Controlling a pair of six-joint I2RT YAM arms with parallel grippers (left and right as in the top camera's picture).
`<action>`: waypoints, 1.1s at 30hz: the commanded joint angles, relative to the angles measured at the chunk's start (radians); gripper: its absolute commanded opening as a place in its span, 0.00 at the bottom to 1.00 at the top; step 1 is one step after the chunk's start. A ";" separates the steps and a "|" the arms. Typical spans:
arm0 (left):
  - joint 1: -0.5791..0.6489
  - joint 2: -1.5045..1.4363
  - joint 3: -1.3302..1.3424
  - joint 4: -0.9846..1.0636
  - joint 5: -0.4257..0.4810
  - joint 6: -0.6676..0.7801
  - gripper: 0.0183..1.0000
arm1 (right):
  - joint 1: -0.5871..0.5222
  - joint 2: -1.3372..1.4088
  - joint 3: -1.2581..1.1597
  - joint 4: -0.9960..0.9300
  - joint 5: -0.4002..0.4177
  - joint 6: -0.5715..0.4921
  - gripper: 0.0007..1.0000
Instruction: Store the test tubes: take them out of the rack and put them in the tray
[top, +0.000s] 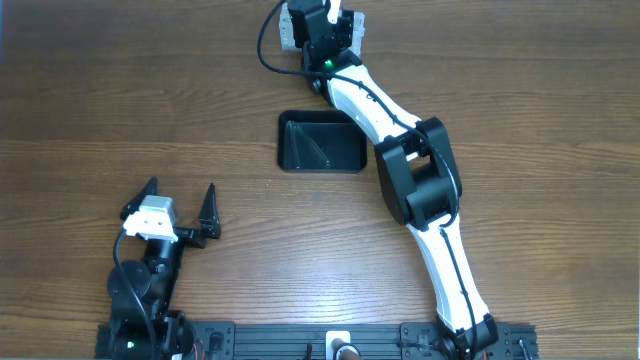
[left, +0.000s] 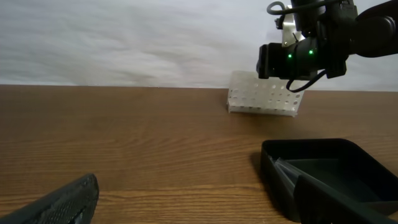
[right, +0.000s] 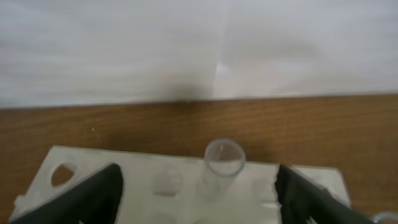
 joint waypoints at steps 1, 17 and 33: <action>0.005 -0.007 -0.011 0.003 0.010 0.018 1.00 | -0.007 0.014 0.027 0.005 0.026 0.002 0.60; 0.005 -0.007 -0.011 0.003 0.010 0.018 1.00 | -0.008 0.014 0.027 0.005 0.050 0.002 0.29; 0.005 -0.007 -0.011 0.003 0.010 0.017 1.00 | -0.008 0.014 0.027 0.005 0.053 0.002 0.12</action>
